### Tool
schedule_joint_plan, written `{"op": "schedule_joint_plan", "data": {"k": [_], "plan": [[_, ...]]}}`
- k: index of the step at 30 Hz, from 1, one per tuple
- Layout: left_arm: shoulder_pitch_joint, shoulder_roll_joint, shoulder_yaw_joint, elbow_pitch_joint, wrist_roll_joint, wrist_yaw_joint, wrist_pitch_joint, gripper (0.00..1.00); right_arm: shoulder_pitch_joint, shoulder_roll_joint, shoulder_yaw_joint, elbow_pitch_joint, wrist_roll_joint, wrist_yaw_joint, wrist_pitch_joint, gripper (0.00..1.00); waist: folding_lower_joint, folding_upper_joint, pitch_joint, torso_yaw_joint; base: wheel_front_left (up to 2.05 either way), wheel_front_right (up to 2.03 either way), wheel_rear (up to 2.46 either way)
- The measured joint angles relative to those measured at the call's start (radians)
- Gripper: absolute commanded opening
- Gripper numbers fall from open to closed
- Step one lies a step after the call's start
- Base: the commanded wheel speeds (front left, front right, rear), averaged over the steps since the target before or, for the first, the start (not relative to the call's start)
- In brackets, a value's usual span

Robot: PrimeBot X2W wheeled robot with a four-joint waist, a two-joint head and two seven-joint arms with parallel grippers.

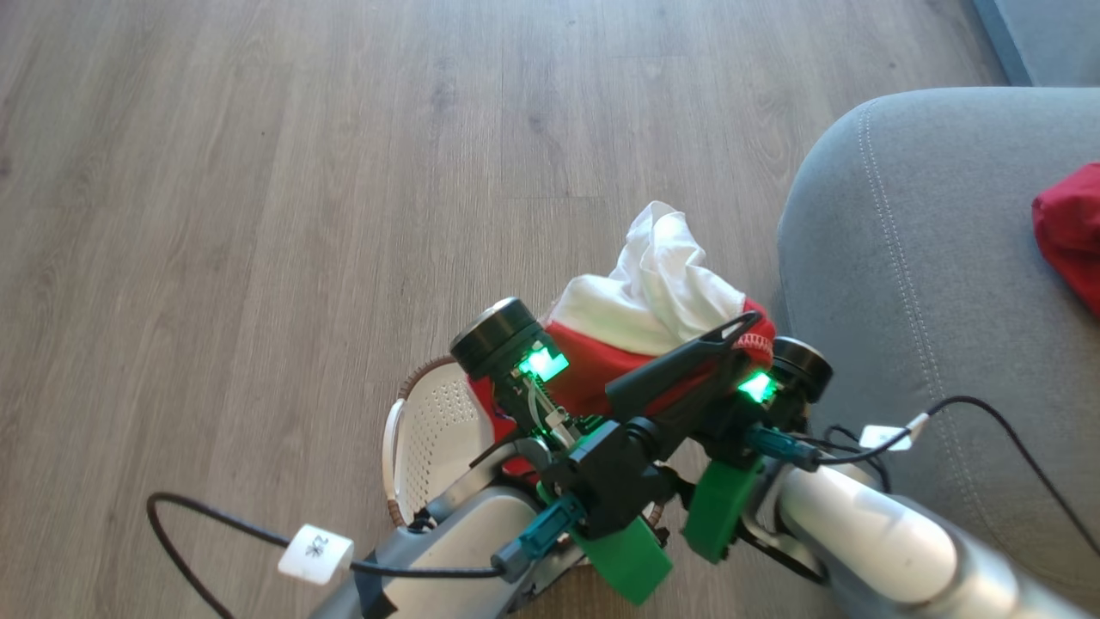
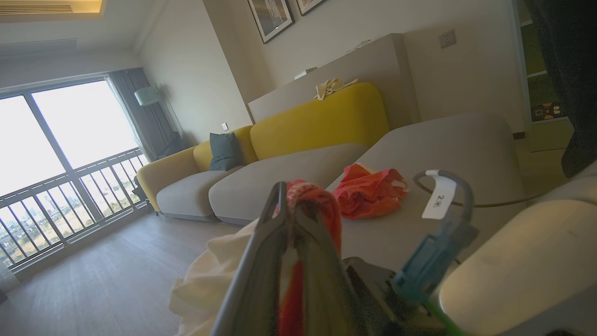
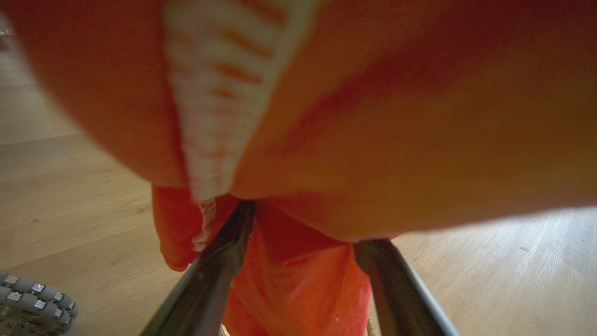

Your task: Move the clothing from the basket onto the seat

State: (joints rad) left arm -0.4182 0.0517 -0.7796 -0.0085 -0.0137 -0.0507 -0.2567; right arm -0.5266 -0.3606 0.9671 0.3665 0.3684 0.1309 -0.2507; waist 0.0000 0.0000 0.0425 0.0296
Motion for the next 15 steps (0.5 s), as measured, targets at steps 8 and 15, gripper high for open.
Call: {"op": "schedule_joint_plan", "data": {"k": [8,15], "plan": [[-0.002,0.0,-0.008,-0.002,-0.012,0.001,-0.001,0.0,0.018,0.078,-0.094,-0.003,-0.015,0.0,-0.001,0.0,0.0,0.0,-0.004,0.014,0.0,0.0,0.0],[-0.007,0.0,-0.012,-0.003,-0.015,0.002,-0.001,0.0,0.087,0.134,-0.25,-0.012,-0.046,0.0,-0.001,0.0,0.0,0.0,-0.006,0.027,0.0,0.0,0.0]]}}
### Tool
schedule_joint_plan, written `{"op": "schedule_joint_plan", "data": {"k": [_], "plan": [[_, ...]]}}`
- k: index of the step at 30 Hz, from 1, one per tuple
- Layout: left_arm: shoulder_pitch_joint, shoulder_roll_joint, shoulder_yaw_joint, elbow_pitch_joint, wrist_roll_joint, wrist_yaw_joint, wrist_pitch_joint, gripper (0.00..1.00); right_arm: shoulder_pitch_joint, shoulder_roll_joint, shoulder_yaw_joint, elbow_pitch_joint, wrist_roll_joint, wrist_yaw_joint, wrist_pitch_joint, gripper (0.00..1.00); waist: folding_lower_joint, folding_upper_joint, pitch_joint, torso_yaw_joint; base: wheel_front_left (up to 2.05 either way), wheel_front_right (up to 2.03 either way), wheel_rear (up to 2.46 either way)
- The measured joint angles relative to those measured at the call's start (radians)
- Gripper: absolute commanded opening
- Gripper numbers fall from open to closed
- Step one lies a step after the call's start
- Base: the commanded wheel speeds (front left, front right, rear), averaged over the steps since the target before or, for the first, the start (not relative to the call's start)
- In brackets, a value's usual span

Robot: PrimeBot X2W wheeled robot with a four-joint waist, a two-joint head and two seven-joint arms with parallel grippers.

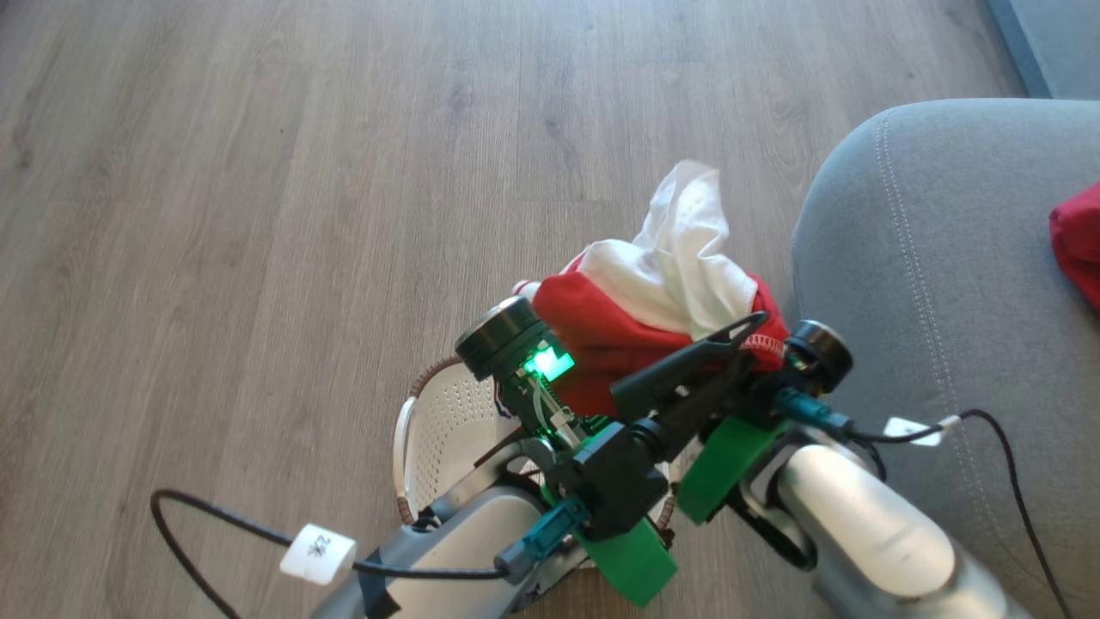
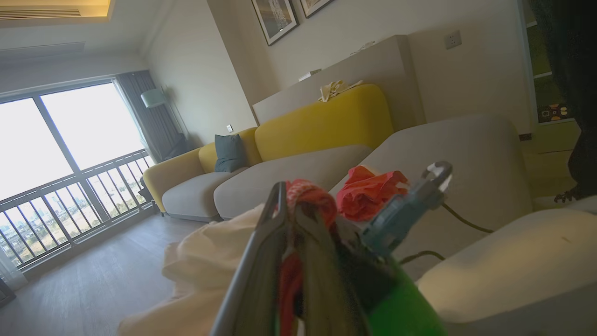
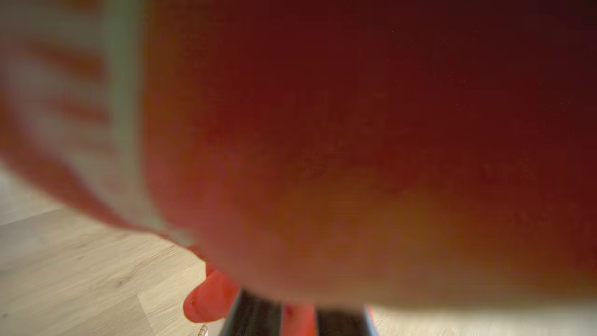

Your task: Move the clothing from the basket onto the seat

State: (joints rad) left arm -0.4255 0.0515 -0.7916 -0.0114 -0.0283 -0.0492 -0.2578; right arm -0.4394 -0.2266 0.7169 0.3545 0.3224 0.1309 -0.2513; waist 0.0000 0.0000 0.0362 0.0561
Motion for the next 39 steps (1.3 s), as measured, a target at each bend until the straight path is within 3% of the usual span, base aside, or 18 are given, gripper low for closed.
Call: {"op": "schedule_joint_plan", "data": {"k": [13,20,28,39], "plan": [[0.016,0.0,0.017,-0.005,-0.007,0.001,0.0,0.0,0.126,0.117,-0.414,-0.054,-0.078,0.0,0.0,0.0,0.0,0.0,-0.02,-0.002,0.0,0.0,0.0],[0.038,0.0,0.027,-0.006,-0.007,0.0,0.0,0.0,0.151,0.152,-0.551,-0.158,-0.085,0.0,0.0,0.0,0.0,0.0,-0.023,-0.005,0.0,0.0,0.0],[0.041,0.0,0.042,0.008,-0.007,0.0,0.0,0.0,0.156,0.16,-0.62,-0.288,-0.047,0.0,-0.001,0.0,0.0,0.0,-0.019,-0.001,0.0,0.0,0.0],[0.041,0.002,0.057,0.073,0.014,0.009,0.0,0.0,0.16,0.161,-0.598,-0.355,-0.013,0.0,-0.001,0.0,0.0,0.0,-0.001,-0.003,0.0,0.0,0.0]]}}
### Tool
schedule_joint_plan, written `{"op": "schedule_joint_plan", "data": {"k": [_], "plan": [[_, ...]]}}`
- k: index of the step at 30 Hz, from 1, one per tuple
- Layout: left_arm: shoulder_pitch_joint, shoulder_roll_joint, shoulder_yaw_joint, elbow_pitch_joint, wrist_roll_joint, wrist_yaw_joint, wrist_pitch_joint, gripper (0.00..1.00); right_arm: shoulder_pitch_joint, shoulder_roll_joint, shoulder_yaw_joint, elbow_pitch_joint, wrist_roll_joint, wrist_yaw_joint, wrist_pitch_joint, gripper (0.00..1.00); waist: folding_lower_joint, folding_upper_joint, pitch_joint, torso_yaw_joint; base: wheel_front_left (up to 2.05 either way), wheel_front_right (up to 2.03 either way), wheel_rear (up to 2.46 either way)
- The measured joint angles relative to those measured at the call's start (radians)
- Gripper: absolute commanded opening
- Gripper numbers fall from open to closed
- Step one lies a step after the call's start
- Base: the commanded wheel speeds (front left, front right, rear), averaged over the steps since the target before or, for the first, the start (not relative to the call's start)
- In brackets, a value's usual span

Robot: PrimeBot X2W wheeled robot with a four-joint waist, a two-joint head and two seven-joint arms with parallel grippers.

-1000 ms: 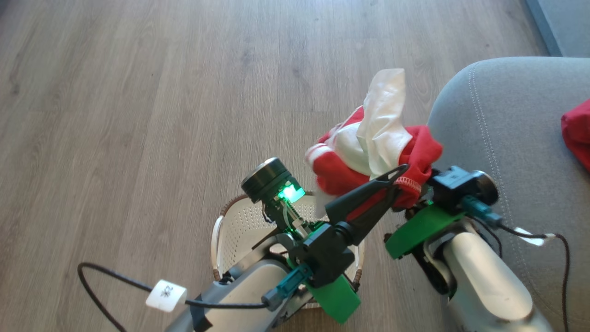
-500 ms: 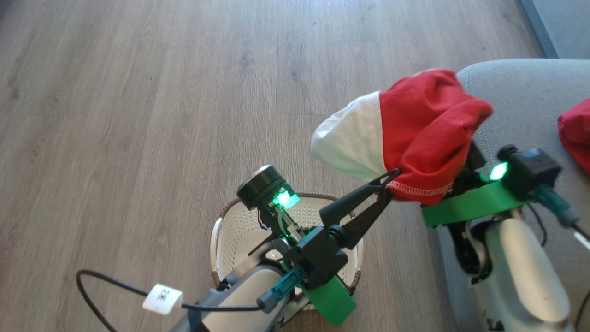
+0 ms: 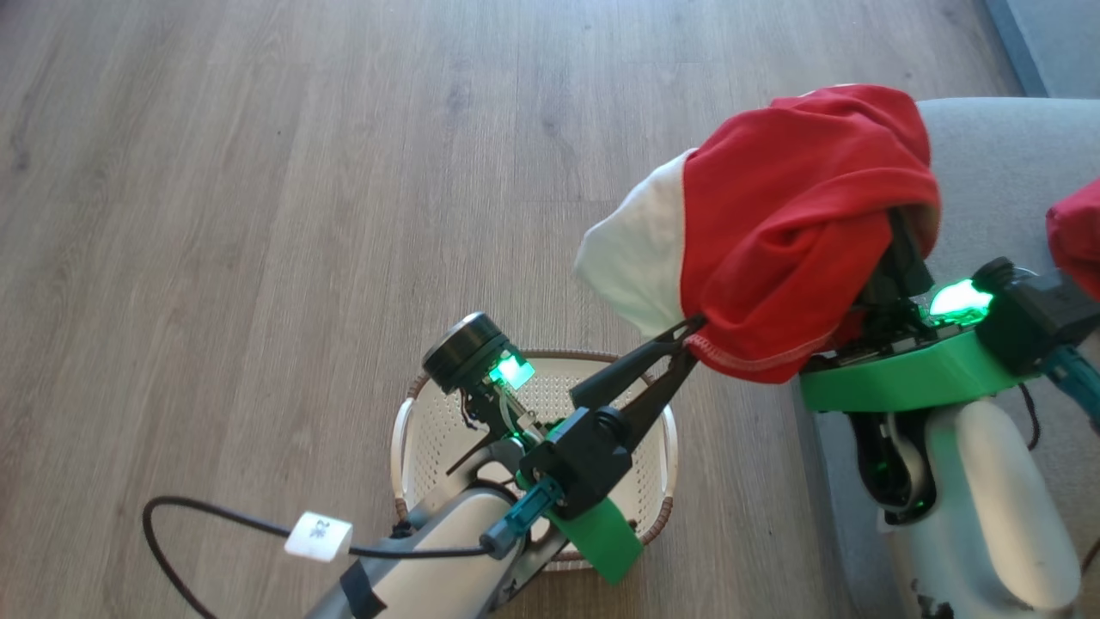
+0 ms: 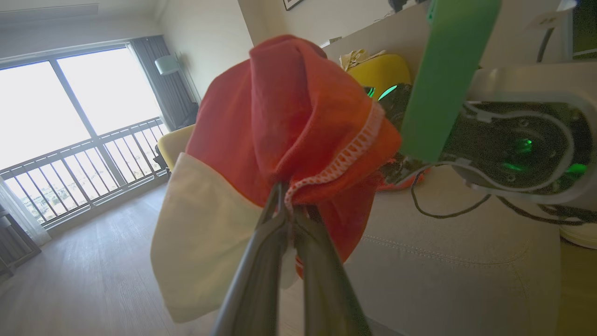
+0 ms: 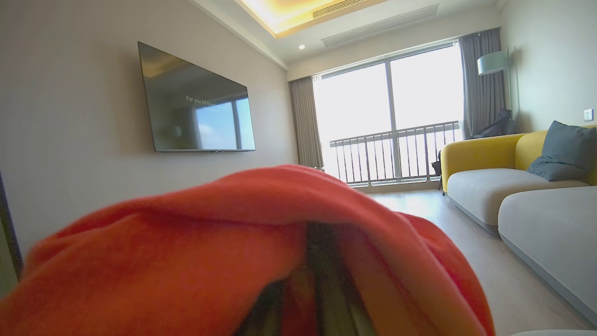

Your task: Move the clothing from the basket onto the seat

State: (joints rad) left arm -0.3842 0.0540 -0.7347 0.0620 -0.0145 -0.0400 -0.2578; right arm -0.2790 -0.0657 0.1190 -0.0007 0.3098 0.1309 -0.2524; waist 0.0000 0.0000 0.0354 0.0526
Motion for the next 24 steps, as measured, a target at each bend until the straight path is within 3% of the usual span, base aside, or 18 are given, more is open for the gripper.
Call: {"op": "schedule_joint_plan", "data": {"k": [8,9,10,11,12,13,24], "plan": [[0.0,0.01,-0.01,0.044,0.015,0.017,0.0,0.0,0.0,0.0,0.031,-0.016,-0.003,0.0,0.0,0.0,0.0,0.0,0.002,-0.008,0.0,0.0,0.0],[0.001,0.01,-0.01,0.049,0.015,0.019,0.0,0.29,0.0,0.0,0.033,-0.017,-0.004,0.0,0.0,0.0,0.0,0.0,0.003,-0.008,0.0,0.0,0.0],[0.001,0.01,-0.01,0.053,0.015,0.026,0.0,0.49,0.0,0.0,0.035,-0.018,-0.006,0.0,0.0,0.0,0.0,0.0,0.004,-0.008,0.0,0.0,0.0],[0.001,0.01,-0.011,0.057,0.015,0.027,0.0,0.91,0.0,0.0,0.036,-0.018,-0.011,0.0,0.0,0.0,0.0,0.0,0.005,-0.009,0.0,0.0,0.0],[0.001,0.012,-0.012,0.061,0.015,0.027,0.0,0.91,0.0,0.0,0.036,-0.02,-0.013,0.0,0.0,0.0,0.0,0.0,0.006,-0.009,0.0,0.0,0.0],[0.001,0.013,-0.013,0.064,0.016,0.035,0.0,1.0,0.0,0.0,0.036,-0.023,-0.013,0.0,0.0,0.0,0.0,0.0,0.007,-0.009,0.0,0.0,0.0],[0.047,0.02,-0.014,0.115,-0.013,0.043,0.0,1.0,0.0,0.0,0.002,-0.044,-0.019,0.0,0.0,0.0,0.0,0.0,0.013,-0.007,0.0,0.0,0.0]]}}
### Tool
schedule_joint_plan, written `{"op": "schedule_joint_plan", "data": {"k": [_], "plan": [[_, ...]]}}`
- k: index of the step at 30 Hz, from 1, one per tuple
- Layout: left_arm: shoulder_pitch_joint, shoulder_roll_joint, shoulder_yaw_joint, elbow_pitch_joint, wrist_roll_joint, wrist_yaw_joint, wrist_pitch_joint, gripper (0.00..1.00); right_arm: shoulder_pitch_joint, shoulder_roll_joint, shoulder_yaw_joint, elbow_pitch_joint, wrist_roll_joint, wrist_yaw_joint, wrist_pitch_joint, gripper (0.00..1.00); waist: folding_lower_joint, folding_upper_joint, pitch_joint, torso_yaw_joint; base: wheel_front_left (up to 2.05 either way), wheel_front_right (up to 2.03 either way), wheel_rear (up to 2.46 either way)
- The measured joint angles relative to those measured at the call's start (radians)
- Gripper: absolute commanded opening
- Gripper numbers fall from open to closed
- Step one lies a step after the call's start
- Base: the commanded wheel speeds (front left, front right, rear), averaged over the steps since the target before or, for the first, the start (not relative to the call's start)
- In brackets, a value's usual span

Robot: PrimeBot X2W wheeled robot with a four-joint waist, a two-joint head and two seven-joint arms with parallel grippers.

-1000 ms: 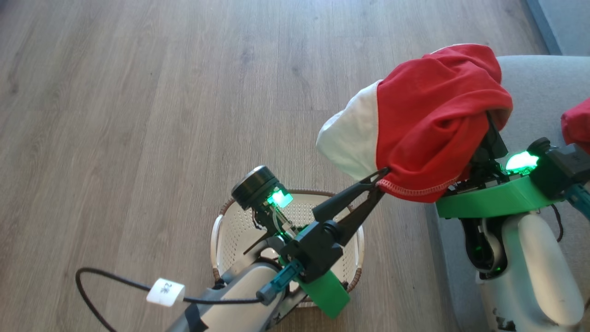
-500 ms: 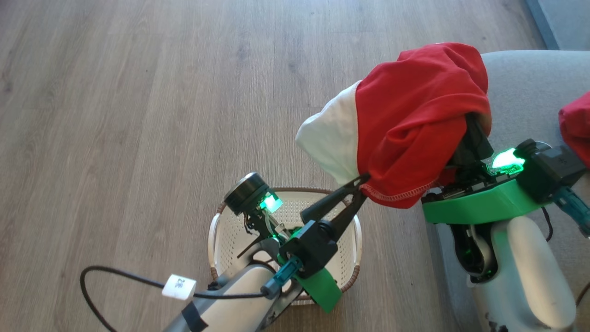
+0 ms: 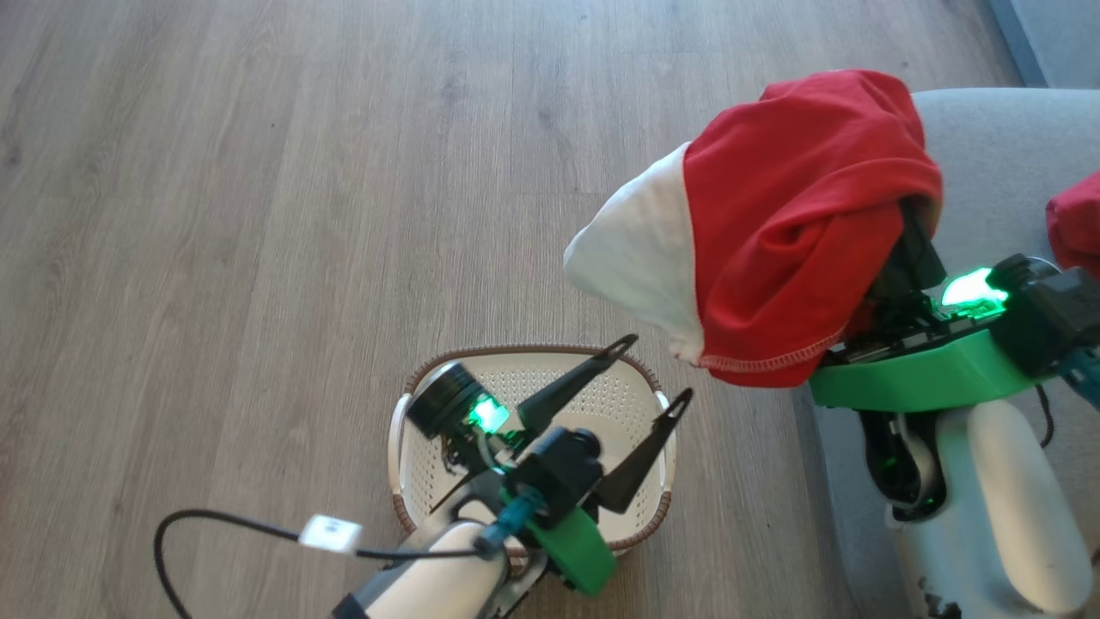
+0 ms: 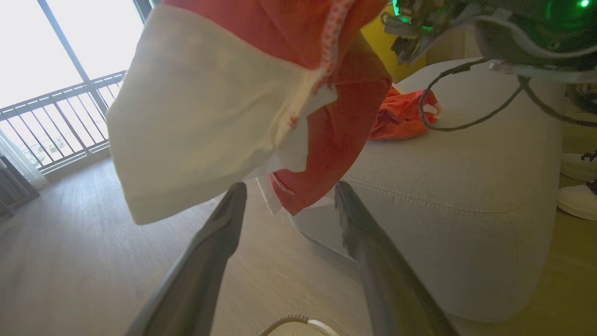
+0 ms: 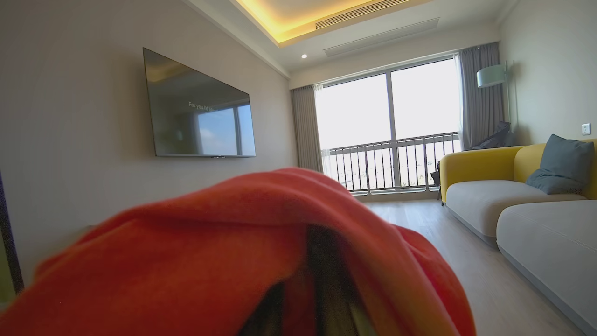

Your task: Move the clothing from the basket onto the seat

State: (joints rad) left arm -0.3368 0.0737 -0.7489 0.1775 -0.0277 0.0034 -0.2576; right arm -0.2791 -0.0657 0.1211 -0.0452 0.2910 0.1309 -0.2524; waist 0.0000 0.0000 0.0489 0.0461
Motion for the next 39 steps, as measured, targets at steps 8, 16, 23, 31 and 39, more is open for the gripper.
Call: {"op": "schedule_joint_plan", "data": {"k": [8,16,23,31,39], "plan": [[0.061,-0.007,0.072,0.011,-0.078,-0.071,0.001,1.0,0.0,-0.001,-0.026,-0.011,-0.001,0.0,0.0,0.0,0.0,0.0,-0.001,-0.007,0.0,0.0,0.0],[0.119,-0.011,0.082,0.046,-0.041,-0.09,0.001,1.0,0.0,-0.002,-0.044,-0.015,-0.001,0.0,0.0,0.0,0.0,0.0,-0.004,-0.018,0.0,0.0,0.0],[0.142,-0.013,0.094,0.092,-0.013,-0.097,0.001,1.0,0.0,-0.002,-0.047,-0.015,-0.001,0.0,0.0,0.0,0.0,0.0,-0.007,-0.027,0.0,0.0,0.0],[0.17,-0.013,0.099,0.1,-0.013,-0.097,0.001,1.0,0.0,-0.002,-0.048,-0.015,-0.001,0.0,0.0,0.0,0.0,0.0,-0.008,-0.033,0.0,0.0,0.0],[0.171,-0.013,0.105,0.1,-0.013,-0.097,0.001,1.0,0.0,-0.003,-0.047,-0.015,-0.009,0.0,0.0,0.0,0.0,0.0,-0.008,-0.049,0.0,0.0,0.0]]}}
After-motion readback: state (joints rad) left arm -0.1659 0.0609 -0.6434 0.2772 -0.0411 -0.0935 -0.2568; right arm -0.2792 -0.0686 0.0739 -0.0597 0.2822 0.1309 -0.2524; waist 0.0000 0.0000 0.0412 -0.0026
